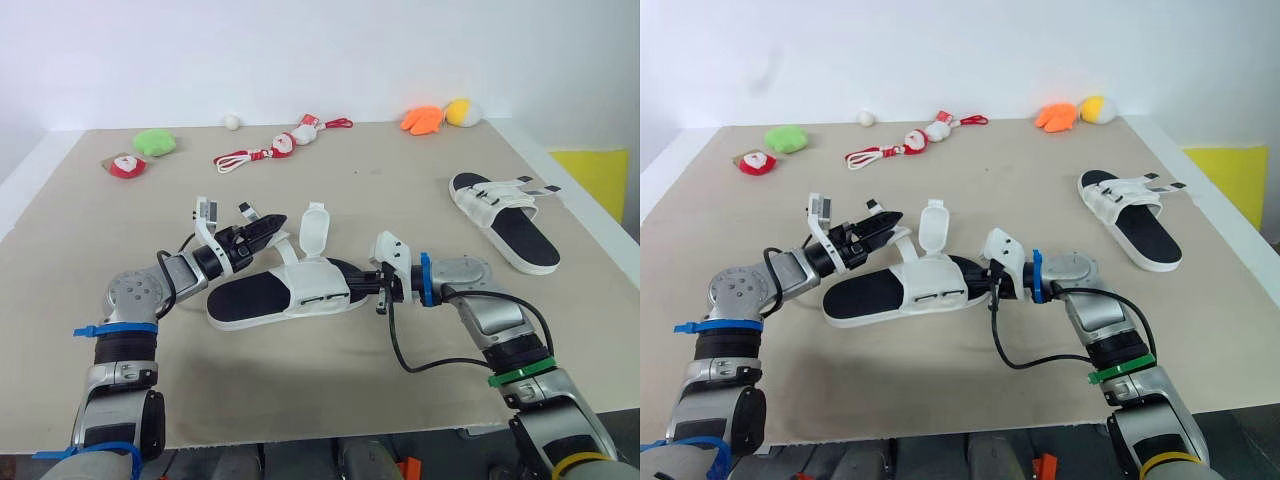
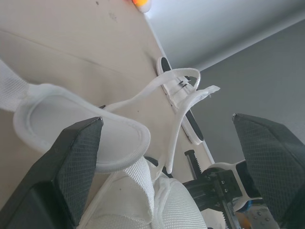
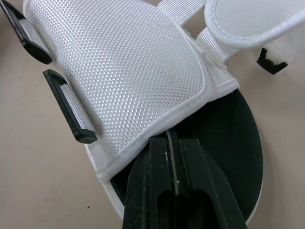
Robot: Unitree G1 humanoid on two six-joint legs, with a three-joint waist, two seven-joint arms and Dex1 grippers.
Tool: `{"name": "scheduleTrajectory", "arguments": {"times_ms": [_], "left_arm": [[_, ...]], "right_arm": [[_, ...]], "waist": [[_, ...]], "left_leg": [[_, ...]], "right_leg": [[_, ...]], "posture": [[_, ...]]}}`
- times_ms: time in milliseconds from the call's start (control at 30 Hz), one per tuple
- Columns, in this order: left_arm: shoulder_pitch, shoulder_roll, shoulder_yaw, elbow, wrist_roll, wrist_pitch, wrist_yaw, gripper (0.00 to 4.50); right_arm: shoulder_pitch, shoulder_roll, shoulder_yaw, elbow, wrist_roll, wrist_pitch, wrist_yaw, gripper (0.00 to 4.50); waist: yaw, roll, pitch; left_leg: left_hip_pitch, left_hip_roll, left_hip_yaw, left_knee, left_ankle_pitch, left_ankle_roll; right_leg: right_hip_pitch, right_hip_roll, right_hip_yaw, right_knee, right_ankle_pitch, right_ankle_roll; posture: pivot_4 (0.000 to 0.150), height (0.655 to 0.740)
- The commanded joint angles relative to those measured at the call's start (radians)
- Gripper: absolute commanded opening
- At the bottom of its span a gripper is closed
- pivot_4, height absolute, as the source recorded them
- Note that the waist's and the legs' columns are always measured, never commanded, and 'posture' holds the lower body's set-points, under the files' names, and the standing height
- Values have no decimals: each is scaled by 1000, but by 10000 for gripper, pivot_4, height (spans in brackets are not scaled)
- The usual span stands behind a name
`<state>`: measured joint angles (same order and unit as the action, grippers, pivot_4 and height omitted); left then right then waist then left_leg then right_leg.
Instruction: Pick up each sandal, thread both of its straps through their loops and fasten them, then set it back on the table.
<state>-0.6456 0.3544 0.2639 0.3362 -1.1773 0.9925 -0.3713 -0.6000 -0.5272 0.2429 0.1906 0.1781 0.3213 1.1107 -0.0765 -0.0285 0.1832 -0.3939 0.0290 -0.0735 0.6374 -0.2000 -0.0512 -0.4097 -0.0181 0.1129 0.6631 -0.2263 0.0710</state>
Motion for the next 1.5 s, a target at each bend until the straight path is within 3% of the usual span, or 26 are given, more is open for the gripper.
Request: {"name": "scheduleTrajectory", "arguments": {"times_ms": [33,233,533,700,1033,1200,1500], "left_arm": [[9,17,75,-85,-45,34,-4,45000],[90,30,140,-195,-128,133,82,45000],[113,-36,177,-128,-209,200,215,45000],[15,-97,194,72,-142,118,209,45000],[-113,-109,197,288,-17,43,131,45000],[-105,-67,163,250,41,122,115,45000],[-38,20,199,110,13,313,146,45000]], "right_arm": [[12,-9,18,-3,-32,18,-11,717],[24,-10,19,-20,-30,26,-10,717],[9,4,15,-15,-25,32,-10,717],[8,7,9,-25,-22,40,-13,717],[18,0,-4,-52,-19,54,-25,717],[28,-5,-2,-73,-20,57,-24,717],[37,-16,12,-72,-36,29,-17,717]], "waist": [[-1,0,0],[-2,-1,0],[-2,-3,1],[0,-4,0],[-2,-4,0],[-2,-4,0],[-11,-4,0]], "left_leg": [[0,0,0,0,0,0],[0,0,0,-1,0,0],[1,0,-1,-1,0,-1],[2,-1,-1,-1,0,-1],[1,-1,-1,-3,1,-3],[0,-1,-1,-4,1,-3],[1,0,-1,-14,-2,-6]], "right_leg": [[0,0,0,0,0,0],[0,0,0,-1,-1,0],[1,0,0,-1,-3,-4],[2,0,0,-1,-3,-5],[3,-1,0,-9,-1,-2],[4,-1,0,-13,0,0],[3,-1,0,-16,-2,3]], "posture": [[1500,7400],[1500,7400],[1500,7400],[1500,7400],[1500,7400],[1500,7400],[1500,7400]]}}
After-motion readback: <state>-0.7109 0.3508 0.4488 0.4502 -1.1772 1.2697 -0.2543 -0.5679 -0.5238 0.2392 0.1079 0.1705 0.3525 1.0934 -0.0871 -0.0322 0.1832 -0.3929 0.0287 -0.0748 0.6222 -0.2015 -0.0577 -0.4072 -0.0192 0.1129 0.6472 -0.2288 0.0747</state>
